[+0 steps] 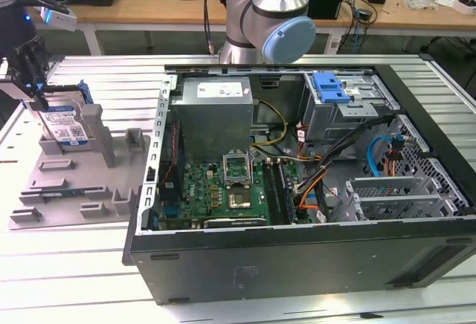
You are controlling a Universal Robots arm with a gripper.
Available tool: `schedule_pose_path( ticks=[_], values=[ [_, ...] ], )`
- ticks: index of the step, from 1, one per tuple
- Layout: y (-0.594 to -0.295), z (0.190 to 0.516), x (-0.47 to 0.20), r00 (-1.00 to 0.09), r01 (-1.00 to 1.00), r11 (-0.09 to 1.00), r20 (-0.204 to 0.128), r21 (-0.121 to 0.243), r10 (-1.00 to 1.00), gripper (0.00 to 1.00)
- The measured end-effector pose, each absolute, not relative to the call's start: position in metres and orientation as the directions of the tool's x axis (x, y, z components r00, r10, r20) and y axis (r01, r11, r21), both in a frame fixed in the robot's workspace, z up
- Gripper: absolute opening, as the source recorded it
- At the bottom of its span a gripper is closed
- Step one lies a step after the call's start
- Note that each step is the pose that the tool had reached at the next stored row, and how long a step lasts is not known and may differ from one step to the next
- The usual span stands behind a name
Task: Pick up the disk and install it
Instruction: 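Pick up the disk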
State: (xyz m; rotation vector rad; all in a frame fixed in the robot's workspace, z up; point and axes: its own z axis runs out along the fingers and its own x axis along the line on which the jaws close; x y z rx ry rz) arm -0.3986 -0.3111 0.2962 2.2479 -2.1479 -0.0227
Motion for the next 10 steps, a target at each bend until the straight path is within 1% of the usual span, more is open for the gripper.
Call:
schedule_pose_path(
  ticks=[10],
  values=[
    [-0.3111,0.2967,-0.3986,0.046,-0.998,-0.045,0.012,0.033,-0.999,0.37]
  ],
)
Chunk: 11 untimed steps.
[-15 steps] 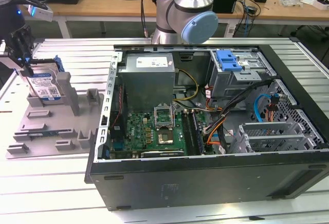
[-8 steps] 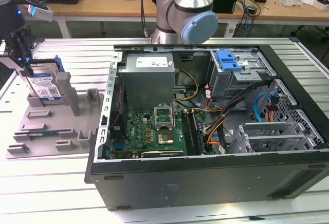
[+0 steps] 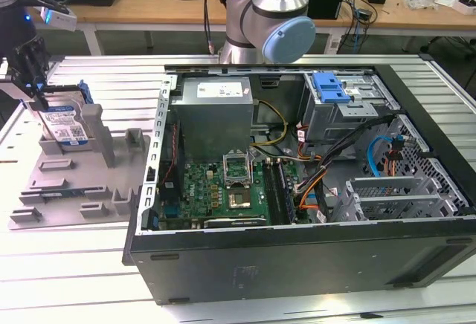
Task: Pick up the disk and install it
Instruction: 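Pick up the disk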
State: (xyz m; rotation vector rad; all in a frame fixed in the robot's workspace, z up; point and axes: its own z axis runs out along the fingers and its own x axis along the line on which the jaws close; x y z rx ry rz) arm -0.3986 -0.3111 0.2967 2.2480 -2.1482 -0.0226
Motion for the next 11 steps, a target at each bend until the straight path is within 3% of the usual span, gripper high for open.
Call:
schedule_pose_path(
  ticks=[11],
  values=[
    [-0.311,0.358,-0.399,0.046,-0.998,-0.045,0.012,0.034,-0.999,0.37]
  ],
)
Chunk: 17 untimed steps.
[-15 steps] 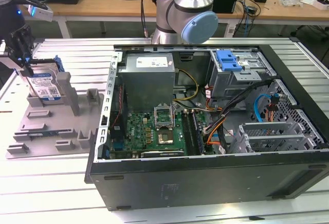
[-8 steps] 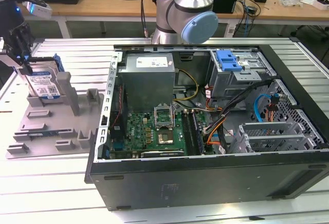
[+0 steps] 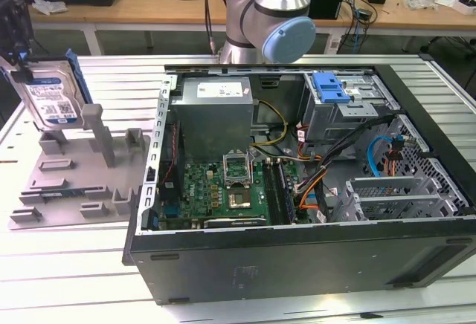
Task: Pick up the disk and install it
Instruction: 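Pick up the disk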
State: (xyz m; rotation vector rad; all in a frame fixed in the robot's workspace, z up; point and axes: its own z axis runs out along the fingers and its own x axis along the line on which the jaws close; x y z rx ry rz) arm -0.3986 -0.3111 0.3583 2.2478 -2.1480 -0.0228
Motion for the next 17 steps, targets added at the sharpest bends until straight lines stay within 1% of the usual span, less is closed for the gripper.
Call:
schedule_pose_path(
  ticks=[5,13,17],
  values=[
    [-0.311,0.372,-0.399,0.046,-0.998,-0.045,0.012,0.034,-0.999,0.37],
    [-0.311,0.405,-0.399,0.046,-0.998,-0.045,0.012,0.034,-0.999,0.37],
    [-0.311,0.414,-0.399,0.046,-0.998,-0.045,0.012,0.033,-0.999,0.37]
  ],
)
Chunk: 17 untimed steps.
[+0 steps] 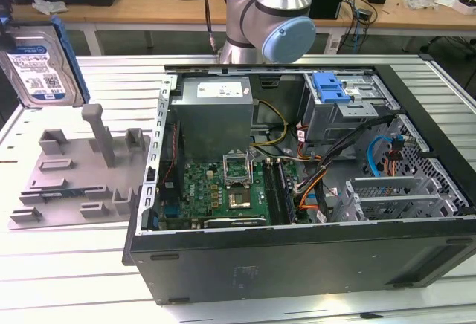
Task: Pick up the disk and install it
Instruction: 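Pick up the disk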
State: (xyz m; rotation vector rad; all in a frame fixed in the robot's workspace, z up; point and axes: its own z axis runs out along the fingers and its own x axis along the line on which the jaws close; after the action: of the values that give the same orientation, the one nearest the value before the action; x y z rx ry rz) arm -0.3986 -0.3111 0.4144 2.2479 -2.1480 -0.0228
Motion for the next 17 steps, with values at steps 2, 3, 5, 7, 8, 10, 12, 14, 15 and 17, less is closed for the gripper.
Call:
schedule_pose_path(
  ticks=[2,3,5,7,8,10,12,14,15,17],
  values=[
    [-0.311,0.420,-0.399,0.046,-0.998,-0.045,0.012,0.034,-0.999,0.37],
    [-0.311,0.422,-0.398,0.046,-0.998,-0.045,0.012,0.034,-0.999,0.37],
    [-0.311,0.428,-0.398,0.046,-0.998,-0.045,0.012,0.034,-0.999,0.37],
    [-0.311,0.434,-0.398,0.046,-0.998,-0.045,0.012,0.034,-0.999,0.37],
    [-0.311,0.435,-0.398,0.046,-0.998,-0.045,0.012,0.034,-0.999,0.37],
    [-0.311,0.440,-0.398,0.046,-0.998,-0.045,0.012,0.034,-0.999,0.37],
    [-0.311,0.445,-0.398,0.046,-0.998,-0.045,0.012,0.034,-0.999,0.37],
    [-0.311,0.451,-0.398,0.046,-0.998,-0.045,0.012,0.034,-0.999,0.37],
    [-0.311,0.454,-0.397,0.046,-0.998,-0.045,0.012,0.033,-0.999,0.37],
    [-0.311,0.459,-0.397,0.046,-0.998,-0.045,0.012,0.034,-0.999,0.37]
  ],
)
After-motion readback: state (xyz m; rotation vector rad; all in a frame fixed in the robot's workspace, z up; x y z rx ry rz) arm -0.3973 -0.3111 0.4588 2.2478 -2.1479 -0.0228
